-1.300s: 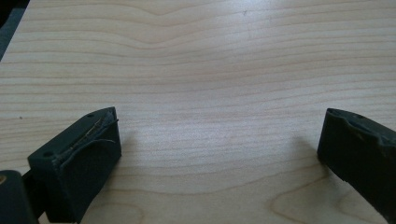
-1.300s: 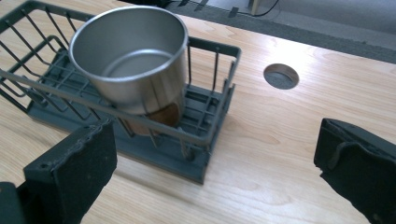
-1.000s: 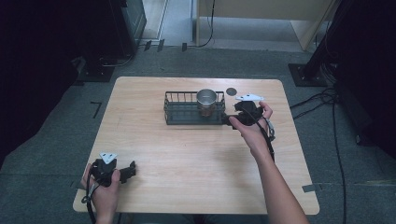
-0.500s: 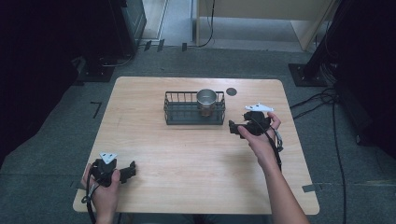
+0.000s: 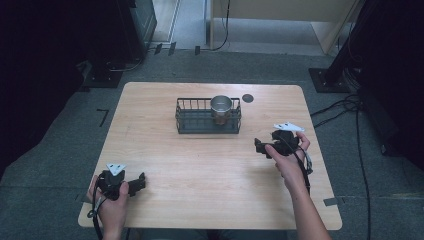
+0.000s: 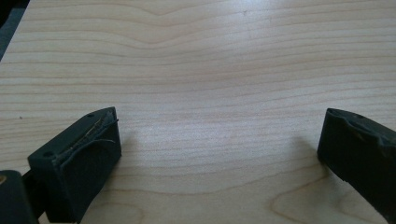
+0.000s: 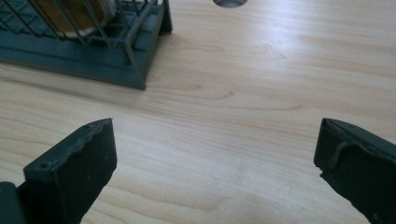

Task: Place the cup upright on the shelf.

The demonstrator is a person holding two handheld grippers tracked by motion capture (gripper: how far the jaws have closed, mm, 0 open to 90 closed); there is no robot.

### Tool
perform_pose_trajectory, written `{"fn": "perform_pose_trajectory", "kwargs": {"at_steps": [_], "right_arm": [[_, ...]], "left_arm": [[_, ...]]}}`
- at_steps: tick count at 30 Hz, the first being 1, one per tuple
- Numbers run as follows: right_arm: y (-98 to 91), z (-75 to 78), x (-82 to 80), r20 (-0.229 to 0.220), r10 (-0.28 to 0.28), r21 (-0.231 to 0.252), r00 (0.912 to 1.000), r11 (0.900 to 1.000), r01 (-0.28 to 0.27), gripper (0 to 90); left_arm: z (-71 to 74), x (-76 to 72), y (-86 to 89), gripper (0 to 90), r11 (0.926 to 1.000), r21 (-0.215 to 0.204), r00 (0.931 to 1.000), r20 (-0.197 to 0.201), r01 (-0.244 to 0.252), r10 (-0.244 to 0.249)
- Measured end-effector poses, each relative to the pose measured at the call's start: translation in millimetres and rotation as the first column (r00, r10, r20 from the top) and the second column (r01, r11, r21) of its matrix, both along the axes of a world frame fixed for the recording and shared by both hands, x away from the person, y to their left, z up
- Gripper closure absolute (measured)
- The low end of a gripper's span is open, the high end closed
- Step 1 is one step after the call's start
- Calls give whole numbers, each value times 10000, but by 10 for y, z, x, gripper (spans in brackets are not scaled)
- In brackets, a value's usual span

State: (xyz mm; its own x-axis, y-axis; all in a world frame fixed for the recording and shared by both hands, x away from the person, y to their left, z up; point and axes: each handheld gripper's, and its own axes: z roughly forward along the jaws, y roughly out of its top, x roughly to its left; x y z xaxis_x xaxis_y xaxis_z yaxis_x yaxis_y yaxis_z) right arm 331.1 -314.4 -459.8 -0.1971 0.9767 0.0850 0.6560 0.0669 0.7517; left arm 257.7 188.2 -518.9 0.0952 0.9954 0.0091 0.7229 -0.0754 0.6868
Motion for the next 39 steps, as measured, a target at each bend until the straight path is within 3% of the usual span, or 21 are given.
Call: {"fn": "perform_pose_trajectory", "kwargs": {"at_steps": [18,39], "right_arm": [[-379,-352,-259,-541,-780,-134,9955,9969,773,0],[-907,-599,-620,-991,-1847,-494,9778,9823,1806,0]], "left_arm": [[1,-1,-1,0,10000,15,10000,-12,46,-46],[1,-1,-2,0,10000,14,10000,-9,60,-60]]}}
